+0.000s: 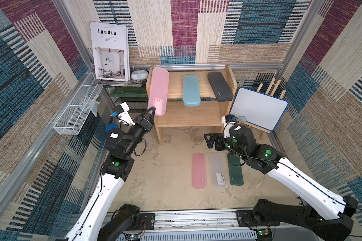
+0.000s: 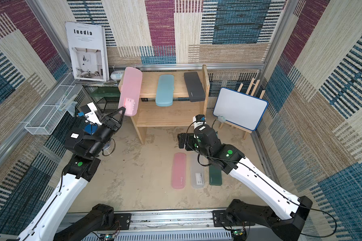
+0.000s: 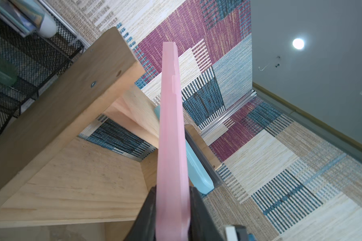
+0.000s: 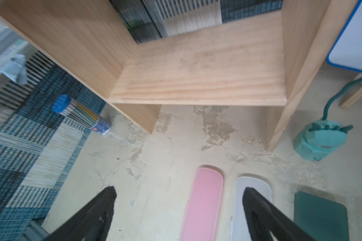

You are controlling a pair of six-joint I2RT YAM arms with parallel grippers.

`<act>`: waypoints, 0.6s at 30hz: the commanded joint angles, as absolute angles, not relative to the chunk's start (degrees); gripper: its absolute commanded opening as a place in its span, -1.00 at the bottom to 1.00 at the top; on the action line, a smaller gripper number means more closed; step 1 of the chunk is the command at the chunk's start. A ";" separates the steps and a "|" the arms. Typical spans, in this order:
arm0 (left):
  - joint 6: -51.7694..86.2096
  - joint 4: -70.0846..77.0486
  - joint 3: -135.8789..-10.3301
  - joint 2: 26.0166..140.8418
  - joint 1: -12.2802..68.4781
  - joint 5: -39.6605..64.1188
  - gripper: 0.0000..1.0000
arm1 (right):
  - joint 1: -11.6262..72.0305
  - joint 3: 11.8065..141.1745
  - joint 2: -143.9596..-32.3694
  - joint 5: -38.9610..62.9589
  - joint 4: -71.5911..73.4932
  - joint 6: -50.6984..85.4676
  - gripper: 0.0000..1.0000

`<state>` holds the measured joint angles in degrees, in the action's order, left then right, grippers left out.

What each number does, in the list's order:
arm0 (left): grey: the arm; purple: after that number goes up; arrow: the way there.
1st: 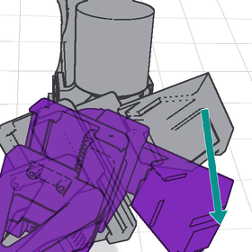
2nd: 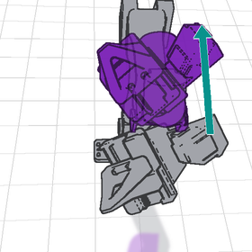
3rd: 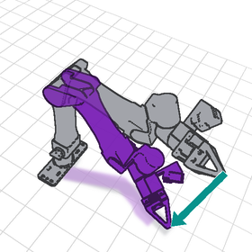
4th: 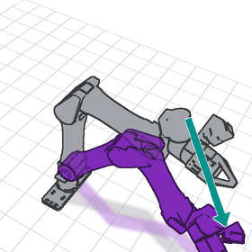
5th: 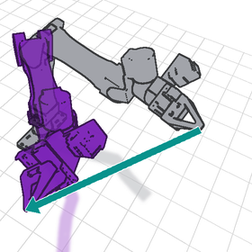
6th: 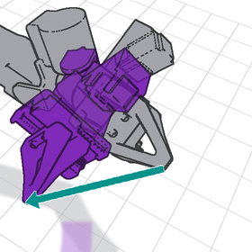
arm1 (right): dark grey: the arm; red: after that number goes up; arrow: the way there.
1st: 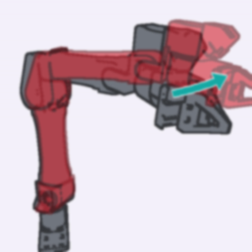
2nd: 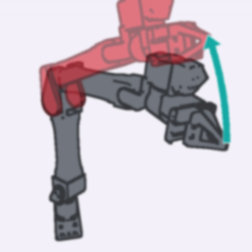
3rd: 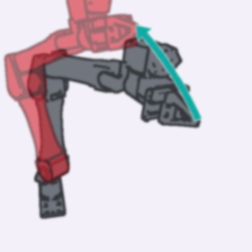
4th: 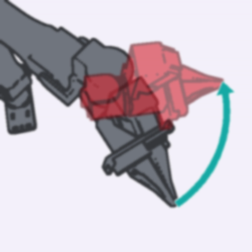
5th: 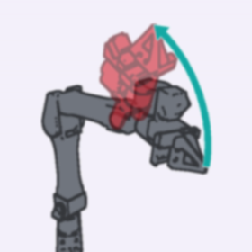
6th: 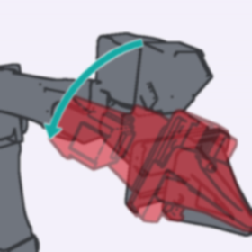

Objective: Remove the pencil cases from the shelf
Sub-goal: Pick up the pencil case from the shelf.

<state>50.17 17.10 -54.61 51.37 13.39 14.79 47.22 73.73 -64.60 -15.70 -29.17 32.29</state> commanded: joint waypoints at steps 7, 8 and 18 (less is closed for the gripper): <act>23.02 12.72 -45.01 35.66 14.76 12.11 -0.77 | 55.97 95.58 -74.71 -7.54 -24.68 28.31 0.98; 21.77 11.84 -44.60 34.40 14.92 11.83 -0.78 | 57.18 98.94 -77.47 -6.74 -24.81 27.92 0.98; 16.73 2.04 -42.75 23.77 15.03 8.82 -0.80 | 59.02 115.27 -96.68 9.47 -14.08 33.17 0.98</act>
<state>19.33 4.80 -43.03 25.45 15.00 10.22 58.70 112.57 -94.43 3.18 -19.22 31.05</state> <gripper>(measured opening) 0.257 0.992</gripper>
